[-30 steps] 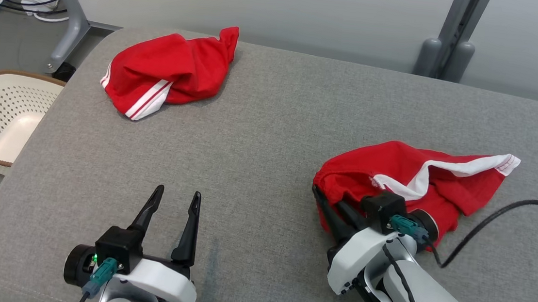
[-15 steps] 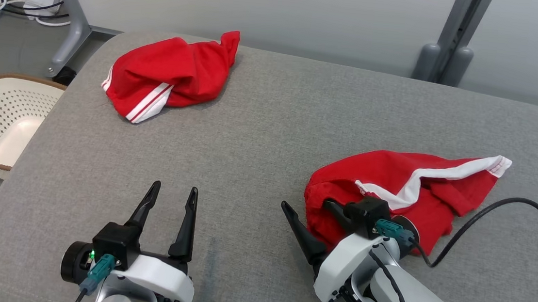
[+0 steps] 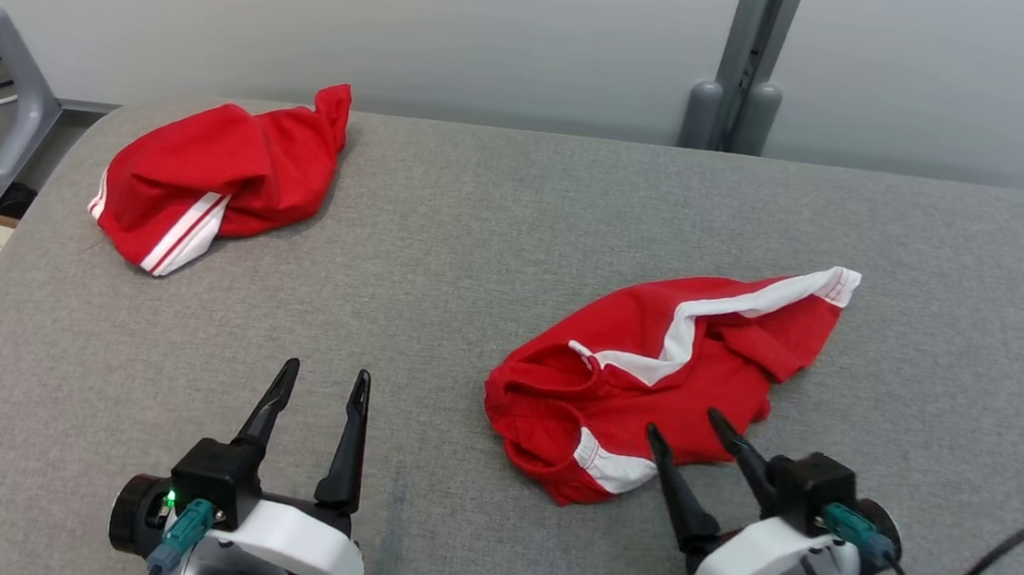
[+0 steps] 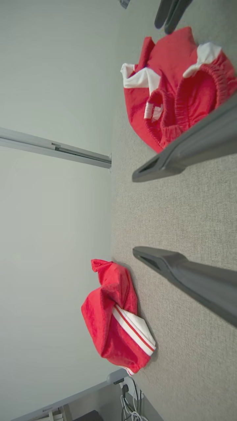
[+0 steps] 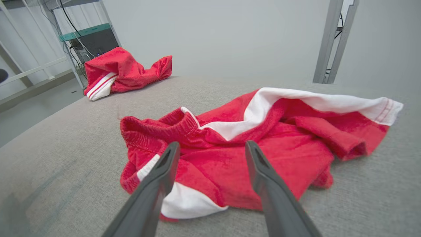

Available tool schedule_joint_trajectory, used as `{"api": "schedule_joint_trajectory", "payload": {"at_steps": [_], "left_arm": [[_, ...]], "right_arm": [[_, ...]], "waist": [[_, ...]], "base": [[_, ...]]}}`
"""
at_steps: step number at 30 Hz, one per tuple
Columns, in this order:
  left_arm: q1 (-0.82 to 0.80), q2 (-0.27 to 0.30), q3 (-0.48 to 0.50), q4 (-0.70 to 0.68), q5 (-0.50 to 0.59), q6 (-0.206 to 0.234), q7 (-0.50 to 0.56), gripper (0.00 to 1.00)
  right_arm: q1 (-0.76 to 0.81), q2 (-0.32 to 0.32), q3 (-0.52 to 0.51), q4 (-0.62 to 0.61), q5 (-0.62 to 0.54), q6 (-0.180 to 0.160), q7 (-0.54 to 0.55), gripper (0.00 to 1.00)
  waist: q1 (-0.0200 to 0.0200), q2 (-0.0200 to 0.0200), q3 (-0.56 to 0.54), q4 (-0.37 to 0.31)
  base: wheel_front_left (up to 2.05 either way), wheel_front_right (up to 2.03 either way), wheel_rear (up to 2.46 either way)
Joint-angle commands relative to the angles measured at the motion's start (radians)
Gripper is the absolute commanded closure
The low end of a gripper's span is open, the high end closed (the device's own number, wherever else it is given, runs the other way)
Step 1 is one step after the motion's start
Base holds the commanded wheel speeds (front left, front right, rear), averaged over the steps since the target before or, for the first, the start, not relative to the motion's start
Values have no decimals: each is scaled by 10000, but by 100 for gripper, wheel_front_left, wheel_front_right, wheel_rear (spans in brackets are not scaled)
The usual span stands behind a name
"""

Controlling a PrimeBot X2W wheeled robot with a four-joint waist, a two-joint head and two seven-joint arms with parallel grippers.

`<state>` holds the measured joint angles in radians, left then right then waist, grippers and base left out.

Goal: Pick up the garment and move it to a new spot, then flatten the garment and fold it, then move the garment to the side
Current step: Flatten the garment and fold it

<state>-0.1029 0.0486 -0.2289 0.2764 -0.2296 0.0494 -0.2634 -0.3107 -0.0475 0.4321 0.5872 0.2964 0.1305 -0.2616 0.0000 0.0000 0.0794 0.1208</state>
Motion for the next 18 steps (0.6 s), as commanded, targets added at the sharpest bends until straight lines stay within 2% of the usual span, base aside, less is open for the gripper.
{"api": "schedule_joint_trajectory", "payload": {"at_steps": [1,10,18], "left_arm": [[111,36,14,-6,45,-25,-18,0],[101,36,-63,6,25,-29,-19,0],[173,36,-143,-44,-28,-14,-19,0]], "right_arm": [[350,-60,-543,-333,-266,5,-51,0],[1597,-52,-3359,-2084,-1322,3,-49,0],[2065,-50,-4415,-2810,-1427,5,-50,0]], "waist": [[0,0,-73,-206],[0,0,-142,-782],[0,0,-203,-1017]], "base": [[0,0,0],[0,0,0],[0,0,0]]}}
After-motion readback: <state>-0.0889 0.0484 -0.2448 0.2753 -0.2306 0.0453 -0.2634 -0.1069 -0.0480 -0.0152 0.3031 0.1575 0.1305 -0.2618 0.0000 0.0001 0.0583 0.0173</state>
